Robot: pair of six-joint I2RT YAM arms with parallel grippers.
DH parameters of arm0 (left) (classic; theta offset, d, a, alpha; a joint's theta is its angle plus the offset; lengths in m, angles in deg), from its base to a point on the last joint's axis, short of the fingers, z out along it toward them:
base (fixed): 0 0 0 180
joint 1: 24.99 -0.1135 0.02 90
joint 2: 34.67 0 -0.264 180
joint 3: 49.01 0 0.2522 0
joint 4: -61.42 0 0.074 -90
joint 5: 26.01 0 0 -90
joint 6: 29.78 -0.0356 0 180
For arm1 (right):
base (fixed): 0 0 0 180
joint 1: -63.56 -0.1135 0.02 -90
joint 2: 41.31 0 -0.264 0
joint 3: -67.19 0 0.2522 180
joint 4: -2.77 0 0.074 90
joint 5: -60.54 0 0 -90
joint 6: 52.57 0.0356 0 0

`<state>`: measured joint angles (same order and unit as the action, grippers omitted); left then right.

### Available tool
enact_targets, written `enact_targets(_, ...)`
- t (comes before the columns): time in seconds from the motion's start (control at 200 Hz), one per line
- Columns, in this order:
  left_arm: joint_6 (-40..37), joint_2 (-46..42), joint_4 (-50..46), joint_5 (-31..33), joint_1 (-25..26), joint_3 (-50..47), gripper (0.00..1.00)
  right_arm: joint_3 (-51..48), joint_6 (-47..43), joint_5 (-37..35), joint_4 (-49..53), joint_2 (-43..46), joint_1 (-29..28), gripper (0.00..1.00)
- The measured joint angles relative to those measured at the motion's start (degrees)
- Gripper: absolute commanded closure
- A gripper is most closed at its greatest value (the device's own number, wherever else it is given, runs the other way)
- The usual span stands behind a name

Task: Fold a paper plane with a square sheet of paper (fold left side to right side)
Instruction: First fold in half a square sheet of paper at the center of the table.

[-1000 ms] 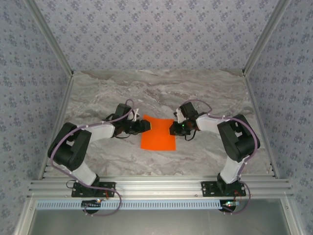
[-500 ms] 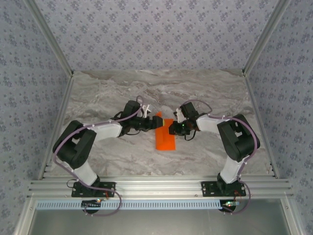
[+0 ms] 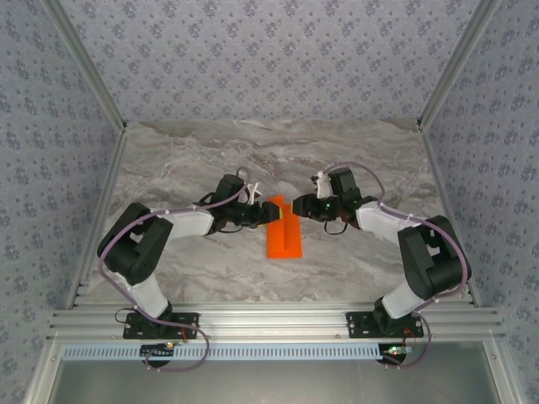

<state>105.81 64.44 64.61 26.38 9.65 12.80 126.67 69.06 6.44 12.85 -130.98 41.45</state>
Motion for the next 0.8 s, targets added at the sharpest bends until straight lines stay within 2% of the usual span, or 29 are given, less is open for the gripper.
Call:
enact_targets(0.275,-0.04,0.0,-0.24,0.92,0.26,0.13,0.57,-0.04,6.36,4.7,-6.84,-4.79,-1.64,0.6)
enact_targets(0.395,-0.07,0.02,-0.66,1.05,0.33,0.13,0.58,-0.02,7.45,5.31,-7.32,-5.88,-2.32,0.73)
enact_targets(0.465,-0.04,0.02,-0.52,1.05,0.31,0.17,0.59,0.07,7.85,5.51,-7.26,-6.36,-2.32,0.86)
enact_targets(0.575,-0.07,0.02,-0.44,1.05,0.33,0.17,0.59,0.26,7.65,5.51,-6.99,-7.26,-2.32,0.98)
enact_targets(0.705,-0.28,0.0,-0.61,1.4,0.31,0.17,0.57,1.07,6.73,4.98,-5.01,-7.8,-2.32,1.0)
enact_targets(0.799,-1.09,-0.46,-2.38,2.6,0.33,0.17,0.48,2.25,4.76,3.48,-2.25,-7.87,-2.29,1.0)
